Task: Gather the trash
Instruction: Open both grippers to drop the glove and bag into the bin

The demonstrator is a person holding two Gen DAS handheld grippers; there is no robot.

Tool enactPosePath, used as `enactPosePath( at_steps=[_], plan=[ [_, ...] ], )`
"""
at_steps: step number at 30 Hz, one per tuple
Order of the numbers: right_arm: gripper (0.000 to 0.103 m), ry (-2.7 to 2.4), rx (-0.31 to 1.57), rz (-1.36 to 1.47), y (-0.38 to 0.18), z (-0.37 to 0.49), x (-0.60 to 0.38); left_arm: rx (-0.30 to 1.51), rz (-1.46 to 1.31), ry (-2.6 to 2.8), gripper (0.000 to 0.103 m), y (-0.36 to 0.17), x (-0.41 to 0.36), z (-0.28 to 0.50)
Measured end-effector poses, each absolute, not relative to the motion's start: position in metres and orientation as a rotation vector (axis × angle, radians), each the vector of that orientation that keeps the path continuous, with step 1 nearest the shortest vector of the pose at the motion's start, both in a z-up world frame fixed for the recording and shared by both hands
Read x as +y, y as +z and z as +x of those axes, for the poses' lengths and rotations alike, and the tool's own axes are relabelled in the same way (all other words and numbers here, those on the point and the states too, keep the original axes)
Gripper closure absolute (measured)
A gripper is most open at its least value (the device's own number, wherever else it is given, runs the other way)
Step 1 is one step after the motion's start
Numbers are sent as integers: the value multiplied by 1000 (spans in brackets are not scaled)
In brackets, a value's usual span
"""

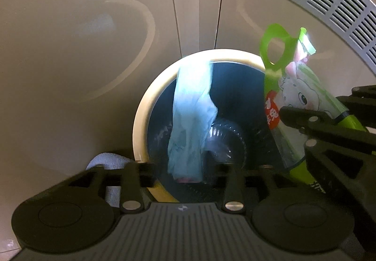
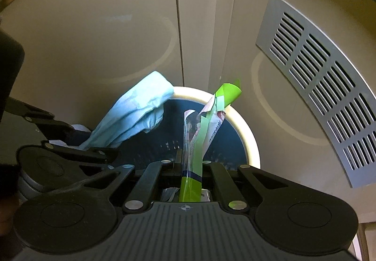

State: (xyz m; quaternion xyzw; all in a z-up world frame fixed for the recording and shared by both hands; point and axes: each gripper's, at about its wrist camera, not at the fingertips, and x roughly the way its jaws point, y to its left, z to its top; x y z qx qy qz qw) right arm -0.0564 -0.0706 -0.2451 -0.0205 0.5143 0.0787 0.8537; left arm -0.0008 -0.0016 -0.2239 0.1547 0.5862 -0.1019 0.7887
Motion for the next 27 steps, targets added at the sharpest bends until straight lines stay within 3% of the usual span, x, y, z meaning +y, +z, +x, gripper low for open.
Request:
enactPosePath(
  at_steps=[1,2,3,8,10,17,22,27],
  plan=[
    [91,160,1092,-43,-246,-55,-70,1259,340,-217,18,-222,-2,0],
    [87,147,1104,-46,-246,-54,-70,1249,359,-199,15,-220,-4,0],
    [85,132,1115,-49,-244,-51,-71,1242,373,-194,13,-218,-5,1],
    [49,88,1149,-13,-240,-44,-78,1270,375,-190,11,-212,-3,6],
    [45,90,1138,-2,-235,-45,-80,1274,369,-188,5,-205,-1,8],
    [31,123,1064,-40,-203,-59,-71,1211,359,-189,0,-158,6,-1],
    [15,163,932,-99,-160,-92,-69,1128,316,-193,1,-115,8,-29],
    [9,174,797,-140,-127,-133,-70,1047,303,-163,0,-81,10,-59]
  ],
)
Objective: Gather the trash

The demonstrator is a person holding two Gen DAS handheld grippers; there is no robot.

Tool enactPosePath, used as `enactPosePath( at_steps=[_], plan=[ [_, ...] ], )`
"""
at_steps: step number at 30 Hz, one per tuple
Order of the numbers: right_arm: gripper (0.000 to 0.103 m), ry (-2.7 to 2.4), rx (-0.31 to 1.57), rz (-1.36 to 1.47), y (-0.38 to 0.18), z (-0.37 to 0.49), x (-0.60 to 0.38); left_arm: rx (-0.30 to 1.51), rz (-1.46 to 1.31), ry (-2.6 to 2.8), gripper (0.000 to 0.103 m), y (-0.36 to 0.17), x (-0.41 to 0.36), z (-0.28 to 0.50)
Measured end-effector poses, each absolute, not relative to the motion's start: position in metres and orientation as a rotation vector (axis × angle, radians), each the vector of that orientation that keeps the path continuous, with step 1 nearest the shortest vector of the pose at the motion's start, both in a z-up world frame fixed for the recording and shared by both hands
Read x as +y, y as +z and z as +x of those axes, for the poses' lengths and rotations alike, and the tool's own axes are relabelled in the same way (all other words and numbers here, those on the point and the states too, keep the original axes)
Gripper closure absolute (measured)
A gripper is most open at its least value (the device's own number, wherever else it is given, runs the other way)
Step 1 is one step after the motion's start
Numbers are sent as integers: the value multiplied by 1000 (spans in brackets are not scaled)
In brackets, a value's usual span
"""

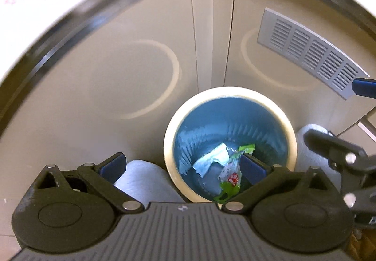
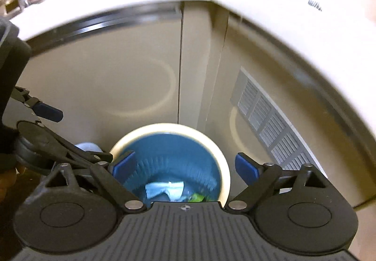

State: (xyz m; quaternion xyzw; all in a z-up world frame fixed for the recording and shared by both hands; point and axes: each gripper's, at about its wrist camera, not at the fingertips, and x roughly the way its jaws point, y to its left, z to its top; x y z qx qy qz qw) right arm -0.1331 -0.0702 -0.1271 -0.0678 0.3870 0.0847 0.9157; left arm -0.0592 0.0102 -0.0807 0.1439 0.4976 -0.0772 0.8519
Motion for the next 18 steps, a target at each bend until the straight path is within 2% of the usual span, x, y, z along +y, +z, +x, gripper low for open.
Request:
enactPosePath(
  at_steps=[3,8,18],
  plan=[
    [7,164,755,-184,-118,-146,-67,1007,331,-156,0,-75,7,-75],
    [7,153,721,-180,-122,-159,-75,974,360,-154,0,-98,4,-84],
    [7,147,690,-163,-120,-174,-84,955,377,-148,0,-108,-2,-91]
  ],
)
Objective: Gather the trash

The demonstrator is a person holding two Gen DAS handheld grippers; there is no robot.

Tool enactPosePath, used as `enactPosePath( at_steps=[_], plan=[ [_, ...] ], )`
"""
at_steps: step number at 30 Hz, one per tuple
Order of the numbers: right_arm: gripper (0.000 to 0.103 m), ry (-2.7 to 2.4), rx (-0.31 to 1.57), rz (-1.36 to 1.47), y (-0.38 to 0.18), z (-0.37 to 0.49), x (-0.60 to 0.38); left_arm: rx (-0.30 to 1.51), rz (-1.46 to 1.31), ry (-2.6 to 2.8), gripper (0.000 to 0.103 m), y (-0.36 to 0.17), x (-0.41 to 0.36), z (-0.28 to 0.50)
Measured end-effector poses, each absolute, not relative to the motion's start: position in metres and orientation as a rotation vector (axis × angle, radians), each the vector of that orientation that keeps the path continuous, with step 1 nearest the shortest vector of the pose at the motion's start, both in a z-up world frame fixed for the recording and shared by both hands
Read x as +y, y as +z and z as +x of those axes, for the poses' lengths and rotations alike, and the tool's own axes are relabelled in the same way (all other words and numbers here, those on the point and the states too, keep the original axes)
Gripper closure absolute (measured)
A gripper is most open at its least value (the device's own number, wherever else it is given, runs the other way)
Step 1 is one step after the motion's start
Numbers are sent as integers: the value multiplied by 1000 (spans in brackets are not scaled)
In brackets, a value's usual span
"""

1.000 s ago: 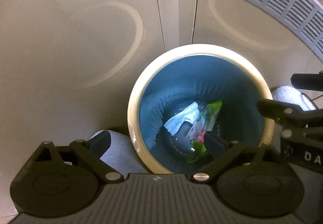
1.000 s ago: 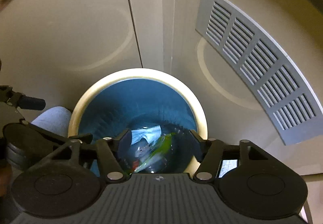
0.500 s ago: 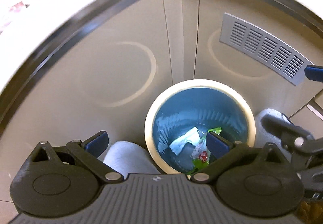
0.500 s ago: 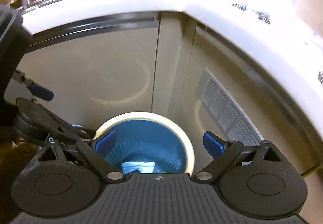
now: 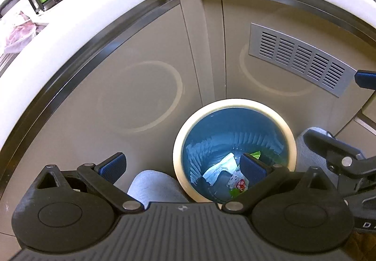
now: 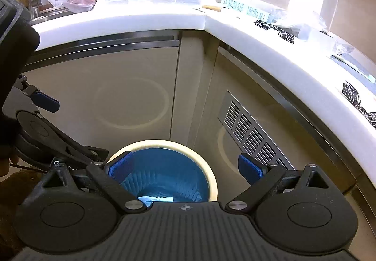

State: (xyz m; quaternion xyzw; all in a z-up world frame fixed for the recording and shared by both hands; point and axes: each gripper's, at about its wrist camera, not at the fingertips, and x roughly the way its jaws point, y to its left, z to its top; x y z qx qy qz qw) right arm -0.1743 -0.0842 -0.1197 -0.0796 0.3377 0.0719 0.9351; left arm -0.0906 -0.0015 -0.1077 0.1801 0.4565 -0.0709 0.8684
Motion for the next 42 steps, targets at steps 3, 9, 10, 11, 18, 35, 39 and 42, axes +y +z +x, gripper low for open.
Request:
enactPosePath(
  at_steps=[3,9,10,11,18,35,39,42],
  plan=[
    [7,152,695,-163,-121,-173,-82,968,378,-145,0,-113,-3,-89],
    [7,158,708,-162,-124,-170,-83,975,377,-145,0,-116,-3,-86],
    [7,158,709,-160,-125,-169,-84,975,379,-145,0,-116,-2,-86],
    [7,158,711,-158,-125,-168,-84,976,378,-146,0,-117,-2,-86],
    [7,162,716,-158,-127,-166,-84,977,374,-146,0,-118,-1,-85],
    [7,164,726,-152,-128,-163,-84,980,375,-146,0,-119,-1,-85],
    [7,164,731,-151,-129,-163,-85,981,376,-145,0,-120,-1,-87],
    [7,165,734,-148,-130,-162,-85,981,375,-145,0,-120,-1,-87]
  ],
)
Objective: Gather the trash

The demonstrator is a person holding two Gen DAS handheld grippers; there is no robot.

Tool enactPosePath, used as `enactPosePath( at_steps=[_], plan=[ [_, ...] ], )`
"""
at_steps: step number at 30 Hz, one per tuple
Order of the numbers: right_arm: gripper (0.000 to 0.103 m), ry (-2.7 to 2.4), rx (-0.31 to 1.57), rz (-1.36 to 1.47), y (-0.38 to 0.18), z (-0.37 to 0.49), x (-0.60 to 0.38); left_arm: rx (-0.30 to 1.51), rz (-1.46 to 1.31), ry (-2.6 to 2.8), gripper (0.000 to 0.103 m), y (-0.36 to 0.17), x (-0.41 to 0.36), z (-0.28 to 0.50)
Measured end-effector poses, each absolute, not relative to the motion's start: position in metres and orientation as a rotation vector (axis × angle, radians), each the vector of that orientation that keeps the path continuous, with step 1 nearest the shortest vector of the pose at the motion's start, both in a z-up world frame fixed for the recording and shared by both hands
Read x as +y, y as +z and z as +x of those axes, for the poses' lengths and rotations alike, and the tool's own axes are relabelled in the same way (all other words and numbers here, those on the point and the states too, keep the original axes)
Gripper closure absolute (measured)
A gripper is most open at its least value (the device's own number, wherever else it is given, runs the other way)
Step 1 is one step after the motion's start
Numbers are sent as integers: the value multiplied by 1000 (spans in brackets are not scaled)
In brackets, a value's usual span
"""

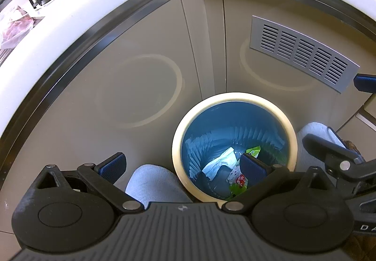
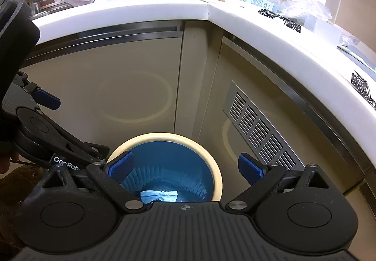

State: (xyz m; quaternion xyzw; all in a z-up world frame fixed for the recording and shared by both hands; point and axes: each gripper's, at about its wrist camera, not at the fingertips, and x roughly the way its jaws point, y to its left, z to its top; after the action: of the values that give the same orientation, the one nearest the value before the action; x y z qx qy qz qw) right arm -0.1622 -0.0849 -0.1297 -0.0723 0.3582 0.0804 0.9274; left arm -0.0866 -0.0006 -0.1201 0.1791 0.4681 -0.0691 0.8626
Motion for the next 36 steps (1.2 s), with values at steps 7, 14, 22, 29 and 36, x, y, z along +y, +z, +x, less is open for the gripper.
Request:
enactPosePath(
  at_steps=[7,14,22,29,36],
  plan=[
    [7,165,739,-144,-130,-161,-85,983,375,-144,0,-121,0,-87],
    [7,166,741,-142,-130,-160,-86,984,375,-145,0,-122,1,-89],
    [7,168,745,-138,-131,-159,-86,989,379,-144,0,-123,2,-90],
    [7,168,751,-130,-134,-158,-87,998,384,-145,0,-123,1,-87],
    [7,162,741,-121,-132,-158,-90,986,395,-140,0,-121,1,-87]
  ],
)
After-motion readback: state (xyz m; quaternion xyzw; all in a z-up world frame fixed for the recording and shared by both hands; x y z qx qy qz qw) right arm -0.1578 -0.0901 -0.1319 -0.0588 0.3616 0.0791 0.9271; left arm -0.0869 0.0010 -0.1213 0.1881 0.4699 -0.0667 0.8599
